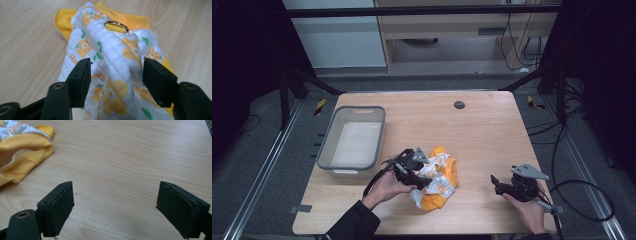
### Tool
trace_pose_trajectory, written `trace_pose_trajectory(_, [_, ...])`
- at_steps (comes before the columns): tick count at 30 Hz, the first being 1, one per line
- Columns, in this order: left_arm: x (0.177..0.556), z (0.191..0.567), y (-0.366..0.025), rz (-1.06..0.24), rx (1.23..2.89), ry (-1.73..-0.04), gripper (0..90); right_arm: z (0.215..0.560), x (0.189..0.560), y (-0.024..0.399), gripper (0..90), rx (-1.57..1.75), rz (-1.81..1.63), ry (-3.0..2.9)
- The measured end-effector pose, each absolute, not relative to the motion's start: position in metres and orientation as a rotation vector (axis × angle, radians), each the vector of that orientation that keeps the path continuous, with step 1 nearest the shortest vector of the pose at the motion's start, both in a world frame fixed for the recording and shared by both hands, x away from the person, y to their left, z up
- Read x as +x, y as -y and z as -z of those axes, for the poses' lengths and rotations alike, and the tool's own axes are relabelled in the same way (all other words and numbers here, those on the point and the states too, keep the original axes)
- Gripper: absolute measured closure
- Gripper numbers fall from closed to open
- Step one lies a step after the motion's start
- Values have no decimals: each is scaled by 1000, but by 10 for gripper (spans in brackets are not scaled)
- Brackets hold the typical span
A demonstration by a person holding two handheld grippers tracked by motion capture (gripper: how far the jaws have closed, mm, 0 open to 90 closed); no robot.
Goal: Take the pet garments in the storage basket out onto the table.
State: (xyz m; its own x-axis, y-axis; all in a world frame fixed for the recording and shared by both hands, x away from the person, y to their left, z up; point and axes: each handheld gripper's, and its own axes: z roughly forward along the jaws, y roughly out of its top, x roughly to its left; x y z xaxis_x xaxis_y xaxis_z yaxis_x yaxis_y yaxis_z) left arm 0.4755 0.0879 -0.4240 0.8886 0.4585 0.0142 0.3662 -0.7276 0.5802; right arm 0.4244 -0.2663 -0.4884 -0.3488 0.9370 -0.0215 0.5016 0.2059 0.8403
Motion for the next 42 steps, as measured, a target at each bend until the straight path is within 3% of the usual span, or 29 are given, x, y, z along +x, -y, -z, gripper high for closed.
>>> trace_pose_trajectory(15, [469, 416, -117, -248, 2376, -628, 262, 489, 425, 267, 133, 1332, -1032, -1940])
trace_pose_trajectory(28, [454, 413, -153, -348, 2226, -690, 270, 489, 425, 267, 124, 1335, -1030, -1939])
trace_pose_trajectory(42, [438, 435, -189, -375, 2147, -805, 325, 490, 424, 266, 118, 1329, -1024, -1946])
